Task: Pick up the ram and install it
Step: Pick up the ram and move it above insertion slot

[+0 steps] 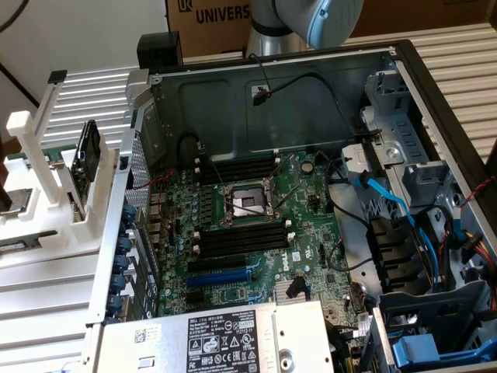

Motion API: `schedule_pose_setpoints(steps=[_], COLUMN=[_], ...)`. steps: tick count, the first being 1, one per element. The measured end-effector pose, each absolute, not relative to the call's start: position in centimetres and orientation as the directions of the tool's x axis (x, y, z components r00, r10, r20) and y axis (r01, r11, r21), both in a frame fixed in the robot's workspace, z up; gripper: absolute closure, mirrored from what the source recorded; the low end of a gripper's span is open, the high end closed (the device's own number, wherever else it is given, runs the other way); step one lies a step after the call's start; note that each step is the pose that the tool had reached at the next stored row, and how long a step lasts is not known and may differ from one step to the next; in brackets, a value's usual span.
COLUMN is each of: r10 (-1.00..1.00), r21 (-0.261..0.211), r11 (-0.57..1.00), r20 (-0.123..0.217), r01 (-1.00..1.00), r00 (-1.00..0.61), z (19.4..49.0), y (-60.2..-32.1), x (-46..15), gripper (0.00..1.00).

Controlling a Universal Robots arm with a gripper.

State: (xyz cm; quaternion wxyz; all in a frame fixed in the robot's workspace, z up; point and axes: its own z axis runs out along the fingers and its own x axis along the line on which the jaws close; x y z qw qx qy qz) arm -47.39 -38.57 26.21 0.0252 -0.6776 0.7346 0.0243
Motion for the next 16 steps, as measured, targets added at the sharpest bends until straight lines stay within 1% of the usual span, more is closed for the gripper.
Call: schedule_pose_setpoints(steps=[7, 8, 9, 10, 11, 12, 13, 16], r10=[-0.994, -0.994, -0.994, -0.994, -0.994, -0.994, -0.994, -0.994], r21=[0.001, 0.001, 0.001, 0.001, 0.001, 0.001, 0.001, 0.001], r11=[0.081, 0.081, 0.081, 0.081, 0.081, 0.081, 0.081, 0.081], r20=[-0.07, -0.07, -0.07, -0.07, -0.07, -0.07, -0.07, -0.07], r01=[-0.997, -0.997, -0.997, -0.997, -0.997, -0.997, -0.997, -0.997], r00=[-0.08, -0.08, -0.08, -0.081, -0.081, -0.081, -0.081, -0.08], z=[25.7, 25.6, 25.4, 25.3, 25.2, 25.1, 24.9, 24.4], y=[-38.6, -38.6, -38.6, -38.6, -38.6, -38.6, -38.6, -38.6], x=[-47.4, -47.4, -47.4, -47.4, -47.4, -47.4, -47.4, -47.4], gripper=[0.9, 0.89, 0.83, 0.83, 0.76, 0.76, 0.69, 0.69])
